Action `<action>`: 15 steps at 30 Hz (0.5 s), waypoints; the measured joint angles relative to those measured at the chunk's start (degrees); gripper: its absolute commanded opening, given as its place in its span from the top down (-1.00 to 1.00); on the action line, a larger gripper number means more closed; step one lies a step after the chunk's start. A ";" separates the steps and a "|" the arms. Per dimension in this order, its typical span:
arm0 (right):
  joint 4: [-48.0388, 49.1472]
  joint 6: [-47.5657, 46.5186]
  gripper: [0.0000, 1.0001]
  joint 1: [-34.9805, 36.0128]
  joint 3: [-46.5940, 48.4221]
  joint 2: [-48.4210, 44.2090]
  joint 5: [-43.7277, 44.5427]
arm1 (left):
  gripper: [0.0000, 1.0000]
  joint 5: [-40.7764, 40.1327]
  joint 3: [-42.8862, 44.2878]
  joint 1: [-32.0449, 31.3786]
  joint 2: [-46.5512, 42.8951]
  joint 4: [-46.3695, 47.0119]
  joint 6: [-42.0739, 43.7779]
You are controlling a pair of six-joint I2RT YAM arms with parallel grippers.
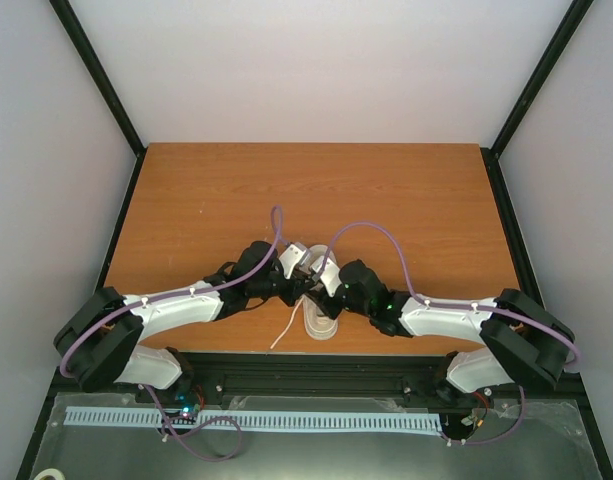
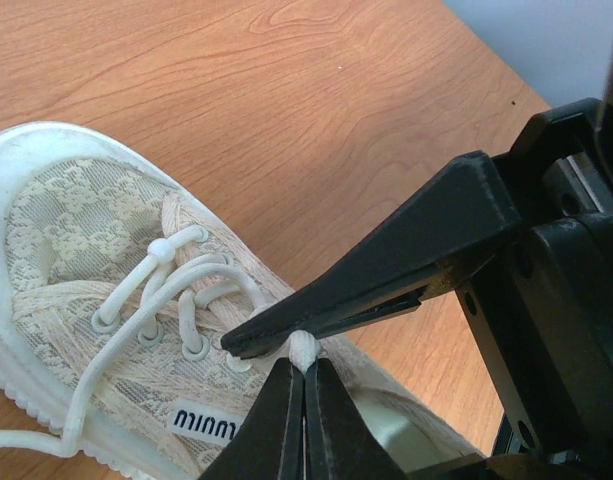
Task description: Tie the shoes
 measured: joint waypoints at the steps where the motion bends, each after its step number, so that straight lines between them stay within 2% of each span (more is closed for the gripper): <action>1: 0.09 0.02 0.10 0.11 -0.09 -0.07 0.66 | 0.99 -0.09 0.04 0.00 0.00 0.07 0.00; 13: 0.42 -0.07 0.22 0.17 -1.57 -2.84 5.18 | 0.98 0.33 0.79 0.00 0.04 1.20 0.00; 15: 0.42 -0.22 0.30 0.17 -1.57 -2.82 5.35 | 0.98 0.39 0.90 0.00 0.17 1.20 0.00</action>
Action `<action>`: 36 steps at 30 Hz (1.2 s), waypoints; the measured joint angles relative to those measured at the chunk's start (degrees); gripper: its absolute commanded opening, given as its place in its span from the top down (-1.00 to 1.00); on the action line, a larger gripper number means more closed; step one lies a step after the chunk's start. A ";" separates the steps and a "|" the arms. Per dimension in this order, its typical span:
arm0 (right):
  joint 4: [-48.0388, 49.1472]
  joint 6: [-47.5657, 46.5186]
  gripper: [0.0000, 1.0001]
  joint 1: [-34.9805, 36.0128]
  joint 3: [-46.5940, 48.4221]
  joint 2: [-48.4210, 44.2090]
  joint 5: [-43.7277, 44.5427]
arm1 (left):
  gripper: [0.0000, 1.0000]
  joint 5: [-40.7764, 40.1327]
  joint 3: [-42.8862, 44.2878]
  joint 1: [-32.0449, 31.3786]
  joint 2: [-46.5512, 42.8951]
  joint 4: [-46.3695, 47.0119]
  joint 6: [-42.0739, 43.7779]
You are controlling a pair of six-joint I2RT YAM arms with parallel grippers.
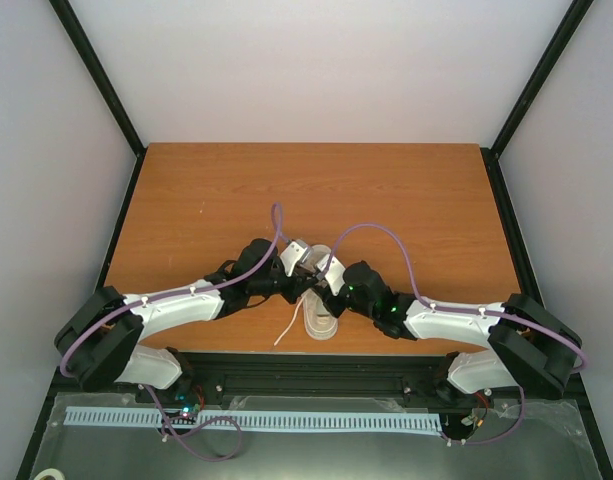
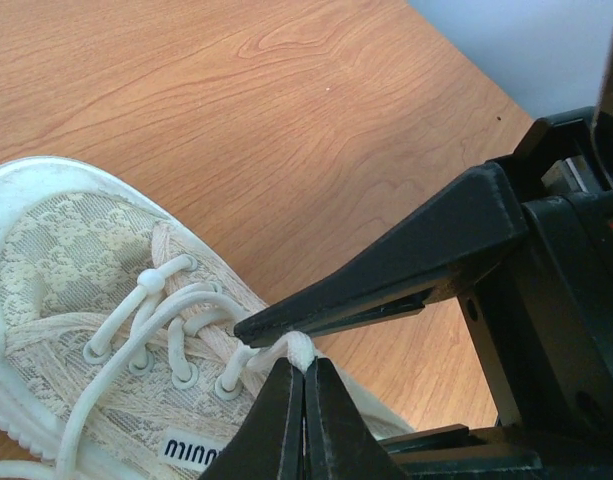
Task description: Tie the shoes
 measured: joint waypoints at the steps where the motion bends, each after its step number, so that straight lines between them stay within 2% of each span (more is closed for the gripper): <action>1: 0.00 -0.17 0.35 0.00 0.00 0.02 0.07 | 0.99 0.00 0.07 0.00 0.04 0.00 0.00; 4: 0.02 -0.68 0.47 0.00 0.00 0.24 0.31 | 0.99 -0.02 0.13 0.00 0.11 -0.02 0.00; 7: -0.02 -0.96 0.79 0.00 0.00 0.24 0.50 | 0.99 -0.20 0.24 0.00 0.11 0.00 0.02; 9: -0.22 -0.39 0.91 0.02 0.00 0.24 1.03 | 0.98 -0.42 0.31 0.04 0.11 0.02 0.02; 14: -0.24 0.50 0.94 0.04 0.00 0.24 2.05 | 0.95 -0.98 0.52 0.11 0.11 0.02 0.04; 15: -0.22 0.70 0.94 0.04 0.00 0.24 2.12 | 0.84 -1.03 0.52 0.11 0.11 0.04 0.02; 17: -0.13 1.14 0.95 0.04 -0.02 0.24 2.21 | 0.34 -1.16 0.55 0.11 0.11 0.02 0.02; 19: -0.17 1.62 0.94 0.02 -0.28 0.22 2.86 | -0.07 -1.97 0.61 0.13 -0.02 -0.09 -0.37; 21: -0.07 2.12 0.94 -0.02 -0.70 0.17 3.56 | -0.22 -3.67 0.63 0.04 -0.76 -1.03 -0.92; 23: 0.26 2.64 0.94 -0.02 -0.79 -0.04 4.00 | -0.20 -6.84 0.48 -0.07 -2.86 -3.34 -2.36; 25: 0.50 3.08 0.94 -0.02 -0.83 -0.57 4.46 | -0.08 -10.84 0.39 0.37 -5.75 -5.92 -4.42; 29: 1.18 3.93 0.94 -0.02 -1.38 -1.46 4.81 | -0.02 -16.37 0.17 4.48 -9.29 -9.57 -10.75; 32: 1.25 4.26 0.94 -0.02 -1.66 -1.55 4.76 | 0.06 -19.58 -0.33 8.24 -8.33 -12.48 -15.21; 36: 1.25 4.61 0.94 -0.02 -1.66 -1.55 4.72 | 0.21 -20.28 0.52 8.74 -2.01 -15.26 -18.12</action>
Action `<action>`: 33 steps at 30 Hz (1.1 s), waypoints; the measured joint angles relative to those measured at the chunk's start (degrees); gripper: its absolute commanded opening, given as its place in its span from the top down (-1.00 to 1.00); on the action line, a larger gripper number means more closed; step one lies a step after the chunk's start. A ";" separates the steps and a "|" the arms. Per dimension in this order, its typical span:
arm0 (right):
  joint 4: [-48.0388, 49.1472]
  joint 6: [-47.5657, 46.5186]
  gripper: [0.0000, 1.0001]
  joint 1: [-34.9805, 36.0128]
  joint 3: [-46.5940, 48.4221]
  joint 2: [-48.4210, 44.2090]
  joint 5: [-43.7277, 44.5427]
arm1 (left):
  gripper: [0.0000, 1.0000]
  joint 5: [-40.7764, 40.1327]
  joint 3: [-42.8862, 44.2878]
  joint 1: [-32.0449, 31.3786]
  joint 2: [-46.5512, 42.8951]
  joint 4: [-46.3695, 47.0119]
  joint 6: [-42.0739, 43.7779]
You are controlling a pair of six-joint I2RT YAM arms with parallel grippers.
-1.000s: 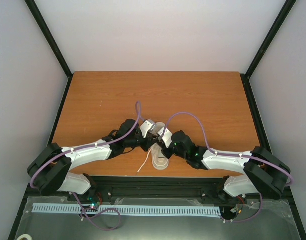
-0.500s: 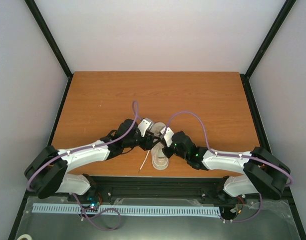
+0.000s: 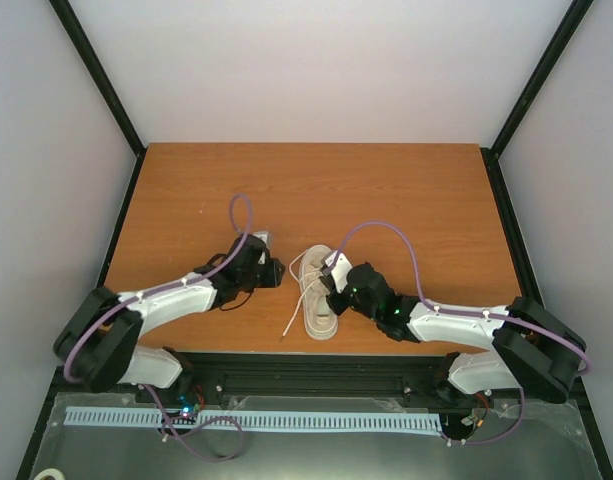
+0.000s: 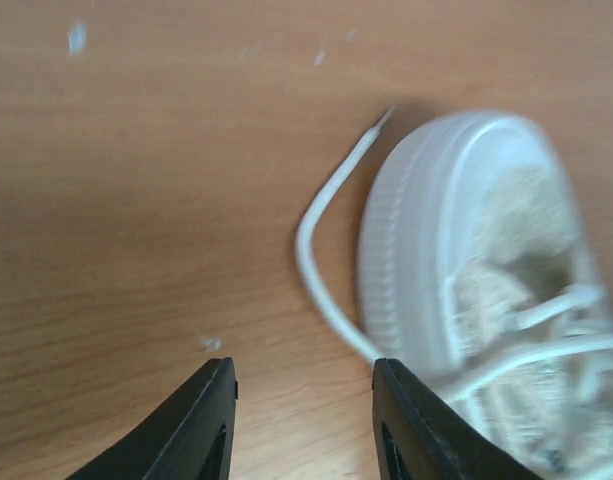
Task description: Tie the shoes
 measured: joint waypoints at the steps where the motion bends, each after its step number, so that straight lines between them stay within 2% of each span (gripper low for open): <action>1: 0.02 0.11 0.94 0.00 0.02 0.00 -0.04 | 0.21 0.11 0.11 0.04 1.57 -0.26 -0.55; 9: 0.00 0.46 0.95 0.00 0.02 0.00 -0.26 | 0.22 3.54 0.59 0.70 10.73 1.57 -3.67; 14: 0.00 0.59 0.94 0.00 0.00 0.02 -0.52 | 0.23 4.31 0.59 0.70 11.93 4.92 -5.75; 16: 0.04 0.59 0.95 0.00 0.02 0.15 -0.76 | 0.30 4.28 0.59 0.70 12.09 6.23 -6.67; 20: 0.24 0.59 0.94 0.00 0.02 1.25 -1.31 | 0.24 3.48 0.81 0.70 12.81 7.52 -9.14; 33: 0.50 0.59 0.94 0.00 0.13 2.71 -1.51 | 0.29 3.21 8.11 0.68 21.44 8.57 -9.99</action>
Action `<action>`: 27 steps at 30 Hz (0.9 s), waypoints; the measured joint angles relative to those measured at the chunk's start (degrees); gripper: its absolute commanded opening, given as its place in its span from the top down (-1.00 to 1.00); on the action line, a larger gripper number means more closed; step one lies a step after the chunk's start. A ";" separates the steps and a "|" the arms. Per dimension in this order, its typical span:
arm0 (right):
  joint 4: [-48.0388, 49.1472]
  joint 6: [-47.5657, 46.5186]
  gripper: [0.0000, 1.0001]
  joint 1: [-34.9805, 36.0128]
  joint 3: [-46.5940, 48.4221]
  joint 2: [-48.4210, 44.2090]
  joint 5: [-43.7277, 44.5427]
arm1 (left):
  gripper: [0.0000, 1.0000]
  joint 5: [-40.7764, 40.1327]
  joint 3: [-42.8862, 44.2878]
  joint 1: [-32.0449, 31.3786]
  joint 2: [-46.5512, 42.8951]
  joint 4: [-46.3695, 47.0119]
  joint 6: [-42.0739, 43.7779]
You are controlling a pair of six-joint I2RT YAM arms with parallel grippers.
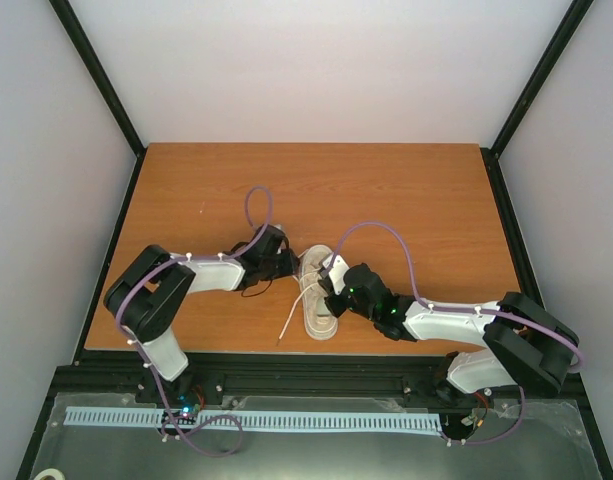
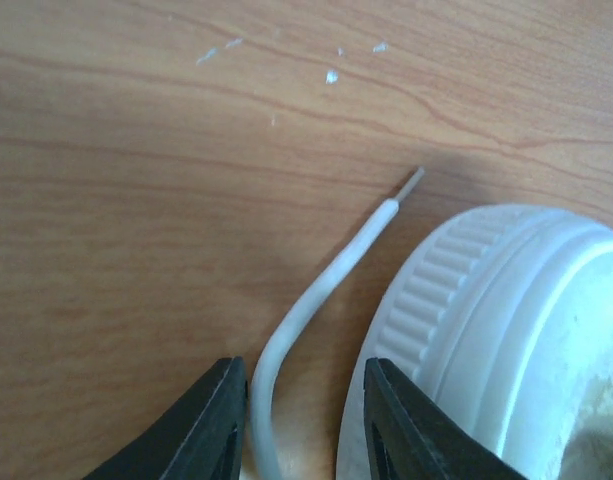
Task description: Tie the shoes
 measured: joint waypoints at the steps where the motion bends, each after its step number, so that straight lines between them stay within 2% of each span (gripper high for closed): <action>1: 0.00 0.00 0.95 0.00 0.02 0.00 0.00 | 0.30 -0.20 0.68 -0.04 0.66 0.02 0.24; 6: 0.00 0.00 0.94 0.00 0.02 0.00 0.04 | 0.47 -2.51 3.21 -1.09 2.86 -0.74 1.99; 13: 0.02 0.00 0.94 0.00 0.02 0.00 0.07 | 0.64 -9.70 4.85 -4.02 3.58 -4.09 4.42; 16: 0.02 0.00 0.94 0.00 0.02 0.00 0.07 | 0.83 -12.41 5.22 -4.85 3.61 -5.64 5.29; 17: 0.02 0.00 0.95 0.00 0.02 0.00 0.07 | 0.95 -12.98 5.27 -4.98 3.61 -5.97 5.55; 18: 0.02 0.00 0.94 0.00 0.02 -0.02 0.07 | 0.98 -13.33 5.29 -5.01 3.61 -6.27 5.73; 23: -0.17 0.33 0.94 0.00 0.02 -0.09 0.50 | 0.99 -14.78 4.94 -5.05 3.10 -6.71 6.14; 27: -1.73 1.51 0.94 0.00 0.79 -0.76 1.51 | 0.98 -15.93 -0.24 -5.20 -3.48 -9.05 6.12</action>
